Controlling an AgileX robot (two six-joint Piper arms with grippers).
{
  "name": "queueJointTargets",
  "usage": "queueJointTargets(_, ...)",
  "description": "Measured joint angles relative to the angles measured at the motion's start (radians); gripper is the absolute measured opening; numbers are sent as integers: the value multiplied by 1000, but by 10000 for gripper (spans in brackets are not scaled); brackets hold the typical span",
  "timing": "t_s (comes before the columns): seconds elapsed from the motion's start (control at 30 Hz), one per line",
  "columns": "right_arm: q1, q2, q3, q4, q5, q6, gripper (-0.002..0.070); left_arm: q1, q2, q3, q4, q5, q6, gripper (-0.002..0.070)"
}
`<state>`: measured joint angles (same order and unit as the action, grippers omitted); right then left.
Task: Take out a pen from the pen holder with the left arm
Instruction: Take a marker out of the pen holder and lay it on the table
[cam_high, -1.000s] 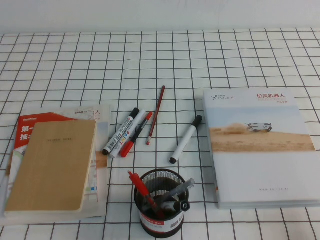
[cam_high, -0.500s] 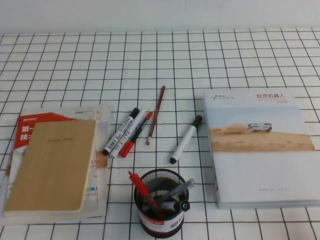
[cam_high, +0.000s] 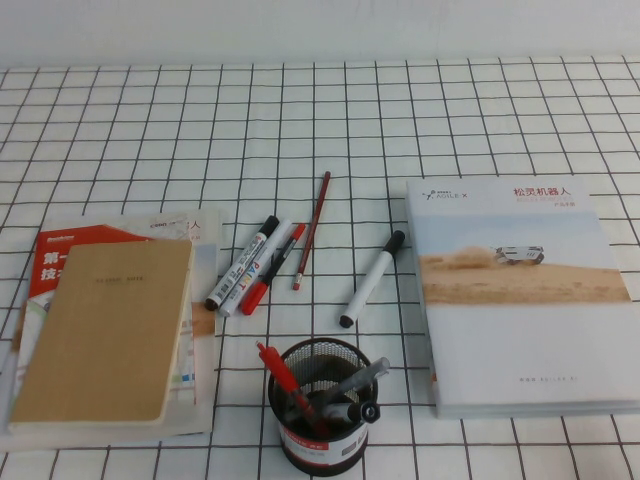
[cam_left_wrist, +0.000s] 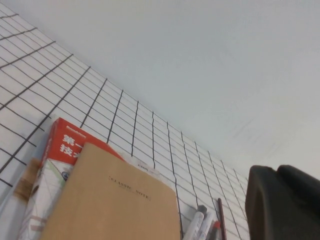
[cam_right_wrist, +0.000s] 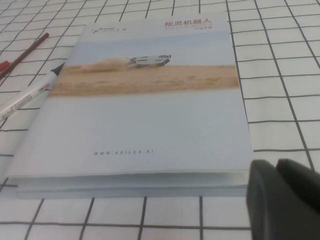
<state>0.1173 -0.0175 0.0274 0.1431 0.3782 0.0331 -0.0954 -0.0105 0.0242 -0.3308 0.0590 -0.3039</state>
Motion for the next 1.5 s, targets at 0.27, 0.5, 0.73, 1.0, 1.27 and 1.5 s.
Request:
queueJointTargets(0.27, 0, 0, 0, 0, 0, 0, -15, -12, 163, -231, 49, 221, 213, -4)
queueJointTargets(0.5, 0, 0, 0, 0, 0, 0, -15, -12, 512, -502, -6, 432, 436, -4)
queueJointTargets(0.73, 0, 0, 0, 0, 0, 0, -15, -12, 751, -577, -540, 470, 1020, -4)
queueJointTargets(1.0, 0, 0, 0, 0, 0, 0, -15, -88, 849, -579, -851, 452, 1334, -4)
queueJointTargets(1.27, 0, 0, 0, 0, 0, 0, -15, -289, 870, -579, -880, 337, 1386, -4)
queueJointTargets(1.5, 0, 0, 0, 0, 0, 0, -15, -372, 870, -456, -1223, 146, 1703, -3)
